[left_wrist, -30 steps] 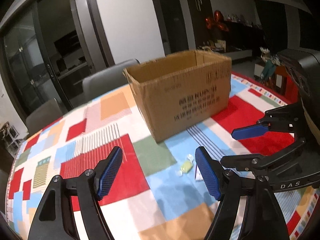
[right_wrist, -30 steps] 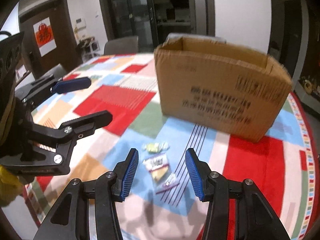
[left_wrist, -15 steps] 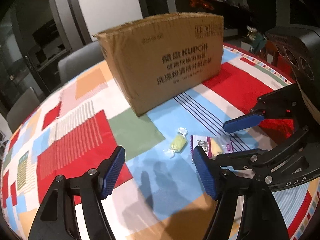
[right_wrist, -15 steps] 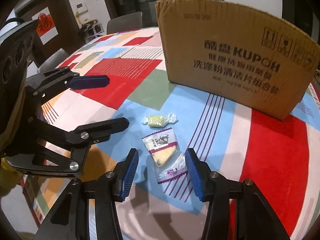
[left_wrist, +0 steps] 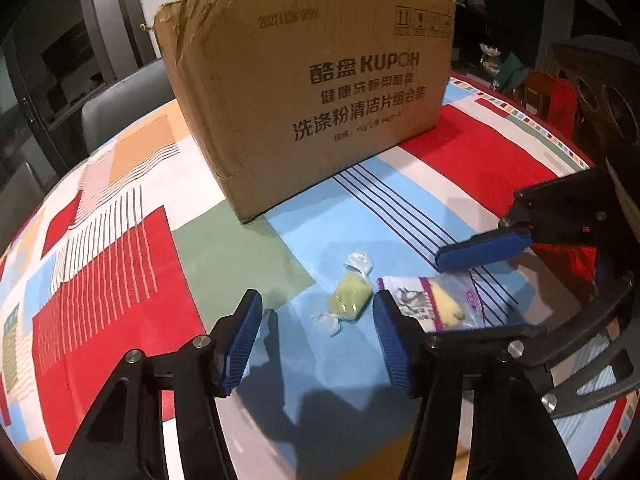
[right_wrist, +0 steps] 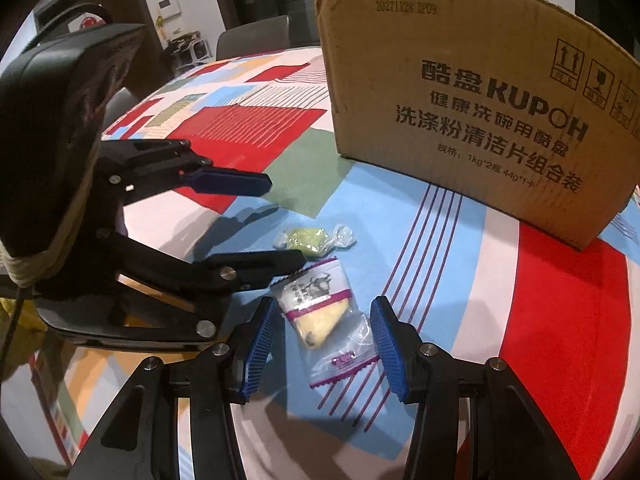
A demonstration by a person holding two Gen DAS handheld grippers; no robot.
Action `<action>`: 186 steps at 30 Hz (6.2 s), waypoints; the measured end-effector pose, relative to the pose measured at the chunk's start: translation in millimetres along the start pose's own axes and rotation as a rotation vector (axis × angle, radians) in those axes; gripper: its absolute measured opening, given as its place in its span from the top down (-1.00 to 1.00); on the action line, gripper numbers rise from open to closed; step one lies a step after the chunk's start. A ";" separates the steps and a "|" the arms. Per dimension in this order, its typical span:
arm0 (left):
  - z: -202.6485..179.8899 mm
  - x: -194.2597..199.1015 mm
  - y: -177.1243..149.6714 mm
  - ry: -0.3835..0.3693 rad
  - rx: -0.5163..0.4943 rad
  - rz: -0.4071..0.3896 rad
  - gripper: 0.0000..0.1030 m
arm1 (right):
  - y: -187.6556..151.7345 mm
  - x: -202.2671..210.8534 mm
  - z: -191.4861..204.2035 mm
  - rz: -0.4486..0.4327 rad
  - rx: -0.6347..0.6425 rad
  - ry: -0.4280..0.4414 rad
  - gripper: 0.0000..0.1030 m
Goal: Organize snacks
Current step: 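Move both tools back from the box toward the white candy and small packet, then close the left tool on the pale green wrapped candy, then carry the green candy over the box and open the left tool, then move both tools back from the box toward the small white packet, then close the right tool on the white purple-striped packet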
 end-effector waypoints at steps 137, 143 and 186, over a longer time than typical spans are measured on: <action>-52.8 169.6 118.5 0.330 0.308 -0.339 -0.78 | 42.6 237.3 -87.2 -0.452 -0.162 -0.212 -0.27; -71.1 165.4 94.3 0.342 0.331 -0.307 -0.80 | 10.9 228.8 -87.6 -0.404 -0.175 -0.201 -0.27; -116.5 52.1 -3.2 0.282 0.369 0.034 -0.82 | -113.2 101.2 -99.2 0.033 -0.083 -0.212 -0.28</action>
Point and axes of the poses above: each gripper's, at about its wrist camera, not at the fingertips, and x roughly against the way its jaws point, z to its left, y to its top, the point moved 9 cm from there along -x, roughly the way its jaws point, and after that the axes turned 1 degree about -x, right-handed, at the moved point
